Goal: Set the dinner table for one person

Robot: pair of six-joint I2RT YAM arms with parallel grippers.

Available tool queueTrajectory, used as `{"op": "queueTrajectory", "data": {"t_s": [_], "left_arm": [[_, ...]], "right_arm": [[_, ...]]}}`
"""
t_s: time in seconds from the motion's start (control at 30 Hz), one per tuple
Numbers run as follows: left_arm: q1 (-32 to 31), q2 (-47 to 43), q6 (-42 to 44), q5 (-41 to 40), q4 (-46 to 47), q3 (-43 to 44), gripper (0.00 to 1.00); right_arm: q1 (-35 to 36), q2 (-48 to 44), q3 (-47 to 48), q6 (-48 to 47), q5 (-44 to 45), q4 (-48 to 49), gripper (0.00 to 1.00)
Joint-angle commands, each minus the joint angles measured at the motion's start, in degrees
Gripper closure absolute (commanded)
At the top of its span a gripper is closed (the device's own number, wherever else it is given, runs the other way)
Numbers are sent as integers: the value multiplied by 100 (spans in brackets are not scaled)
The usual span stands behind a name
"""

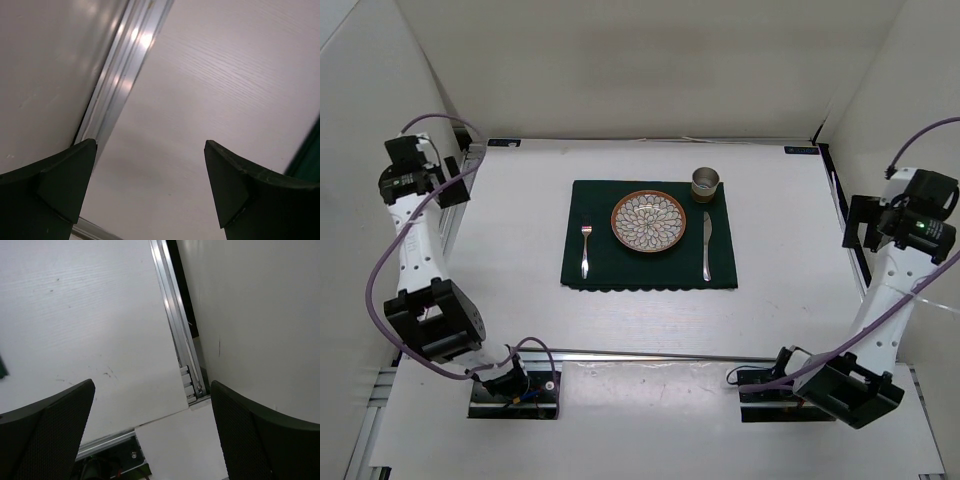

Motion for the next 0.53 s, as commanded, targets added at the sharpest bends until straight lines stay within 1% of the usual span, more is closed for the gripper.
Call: {"op": "queueTrajectory", "data": {"t_s": [0.0, 0.03, 0.1, 0.27, 0.5], "left_arm": [[450, -118, 115, 264, 82, 30, 0], [599, -118, 54, 316, 82, 30, 0], [653, -170, 53, 405, 82, -23, 0], [653, -171, -140, 457, 82, -76, 0], [653, -171, -140, 457, 82, -76, 0]], "right_arm": [[-490, -37, 211, 136, -466, 526, 1], [-571, -37, 211, 136, -573, 526, 1], [-624, -37, 79, 136, -636, 578, 1], [-624, -37, 26, 13, -636, 701, 1], [-624, -37, 79, 13, -803, 807, 1]]}}
